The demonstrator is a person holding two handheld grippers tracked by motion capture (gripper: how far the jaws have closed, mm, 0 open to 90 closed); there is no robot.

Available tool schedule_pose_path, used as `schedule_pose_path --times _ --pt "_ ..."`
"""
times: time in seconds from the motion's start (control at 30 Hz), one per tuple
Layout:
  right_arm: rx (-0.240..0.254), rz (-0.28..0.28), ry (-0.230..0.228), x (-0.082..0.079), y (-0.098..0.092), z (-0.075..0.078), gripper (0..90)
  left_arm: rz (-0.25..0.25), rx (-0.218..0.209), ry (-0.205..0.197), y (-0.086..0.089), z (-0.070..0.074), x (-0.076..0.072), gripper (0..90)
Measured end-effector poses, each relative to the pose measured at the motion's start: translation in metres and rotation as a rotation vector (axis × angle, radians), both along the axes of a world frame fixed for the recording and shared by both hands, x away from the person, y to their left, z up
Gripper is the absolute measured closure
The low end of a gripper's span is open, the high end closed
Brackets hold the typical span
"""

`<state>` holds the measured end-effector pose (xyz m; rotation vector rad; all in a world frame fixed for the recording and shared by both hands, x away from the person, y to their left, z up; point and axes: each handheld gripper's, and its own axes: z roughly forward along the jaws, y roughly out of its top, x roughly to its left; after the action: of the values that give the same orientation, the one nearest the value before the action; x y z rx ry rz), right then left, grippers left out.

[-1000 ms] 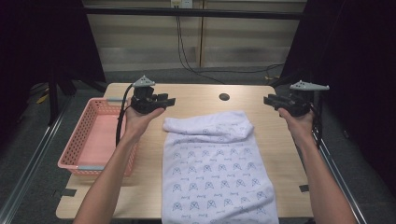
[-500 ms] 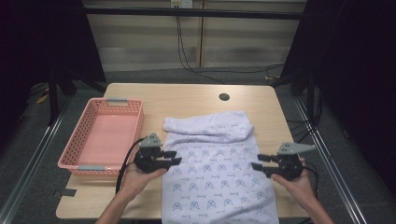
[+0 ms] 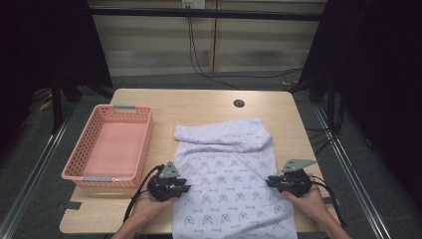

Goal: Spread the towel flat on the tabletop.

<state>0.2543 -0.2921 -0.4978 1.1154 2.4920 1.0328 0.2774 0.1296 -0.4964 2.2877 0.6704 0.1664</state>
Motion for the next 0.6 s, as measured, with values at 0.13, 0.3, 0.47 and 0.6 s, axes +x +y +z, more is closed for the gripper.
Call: schedule_pose_path --times 0.13,0.3,0.47,0.6 --pt "-0.003 0.023 0.046 -0.017 -0.001 0.004 88.0 -0.014 -0.01 0.045 0.002 0.002 -0.006 88.3" --pt "0.002 0.101 0.098 -0.046 0.0 0.008 88.1 -0.089 -0.022 0.11 0.008 0.004 -0.025 88.5" --pt "0.055 0.173 0.095 -0.059 0.001 0.015 87.9 -0.121 -0.082 0.145 0.017 0.011 -0.045 88.6" --pt "0.084 0.167 0.092 -0.055 0.002 0.016 70.5 -0.11 -0.141 0.151 0.033 0.017 -0.058 83.7"
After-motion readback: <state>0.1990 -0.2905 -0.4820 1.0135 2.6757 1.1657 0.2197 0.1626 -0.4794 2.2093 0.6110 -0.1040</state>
